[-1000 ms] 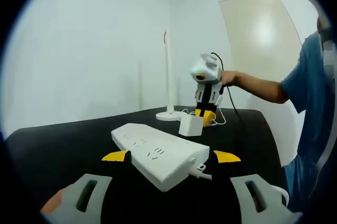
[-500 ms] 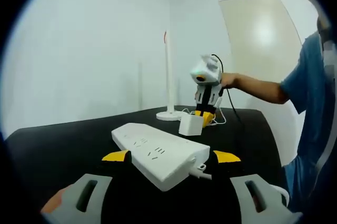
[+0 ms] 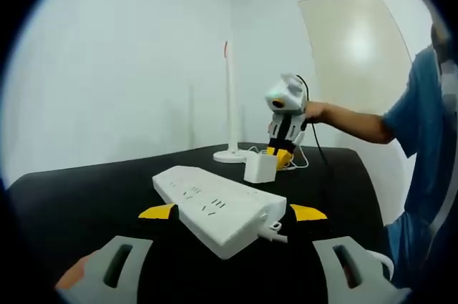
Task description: Insert the desk lamp plug into the socket, turn on the power strip switch, turn on the lamp switch, then turn off the lamp switch, turn off the power strip switch, and remove the plug from the socket.
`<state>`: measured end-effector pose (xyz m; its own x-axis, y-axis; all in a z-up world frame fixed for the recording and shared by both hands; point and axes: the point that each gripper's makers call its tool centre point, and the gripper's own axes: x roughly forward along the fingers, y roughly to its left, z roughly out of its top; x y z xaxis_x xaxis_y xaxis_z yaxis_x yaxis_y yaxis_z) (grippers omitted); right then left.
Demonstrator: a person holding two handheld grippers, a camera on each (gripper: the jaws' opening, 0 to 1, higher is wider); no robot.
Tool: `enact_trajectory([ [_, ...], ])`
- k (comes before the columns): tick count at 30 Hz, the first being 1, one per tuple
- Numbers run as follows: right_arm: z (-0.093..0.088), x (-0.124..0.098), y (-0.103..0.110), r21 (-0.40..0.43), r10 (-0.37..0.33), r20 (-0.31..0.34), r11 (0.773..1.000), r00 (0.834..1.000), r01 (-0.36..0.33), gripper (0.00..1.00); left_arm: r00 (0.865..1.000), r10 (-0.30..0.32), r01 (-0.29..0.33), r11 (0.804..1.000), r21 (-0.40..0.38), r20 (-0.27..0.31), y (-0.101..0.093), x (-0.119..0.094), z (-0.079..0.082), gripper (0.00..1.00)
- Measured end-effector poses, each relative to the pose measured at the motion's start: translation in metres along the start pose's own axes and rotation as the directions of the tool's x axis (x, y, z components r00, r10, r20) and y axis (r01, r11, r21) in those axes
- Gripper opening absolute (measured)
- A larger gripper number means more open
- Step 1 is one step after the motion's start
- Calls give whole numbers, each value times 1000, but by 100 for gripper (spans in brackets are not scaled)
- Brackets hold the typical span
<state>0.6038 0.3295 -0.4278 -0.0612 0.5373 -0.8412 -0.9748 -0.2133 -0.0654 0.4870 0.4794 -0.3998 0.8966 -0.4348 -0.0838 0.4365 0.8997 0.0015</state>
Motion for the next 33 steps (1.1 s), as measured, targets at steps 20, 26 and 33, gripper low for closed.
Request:
enact_trajectory([
  [20,13,-16,8,42,-20,136,999,990,14,6,1000,4,-4,1000,-3,-6,1,0,0,58],
  [26,21,-23,9,41,-27,167,999,986,20,6,1000,4,-4,1000,-2,-6,2,0,0,58],
  [33,33,-29,7,37,-33,195,999,980,26,6,1000,3,-3,1000,-1,-3,2,0,0,58],
])
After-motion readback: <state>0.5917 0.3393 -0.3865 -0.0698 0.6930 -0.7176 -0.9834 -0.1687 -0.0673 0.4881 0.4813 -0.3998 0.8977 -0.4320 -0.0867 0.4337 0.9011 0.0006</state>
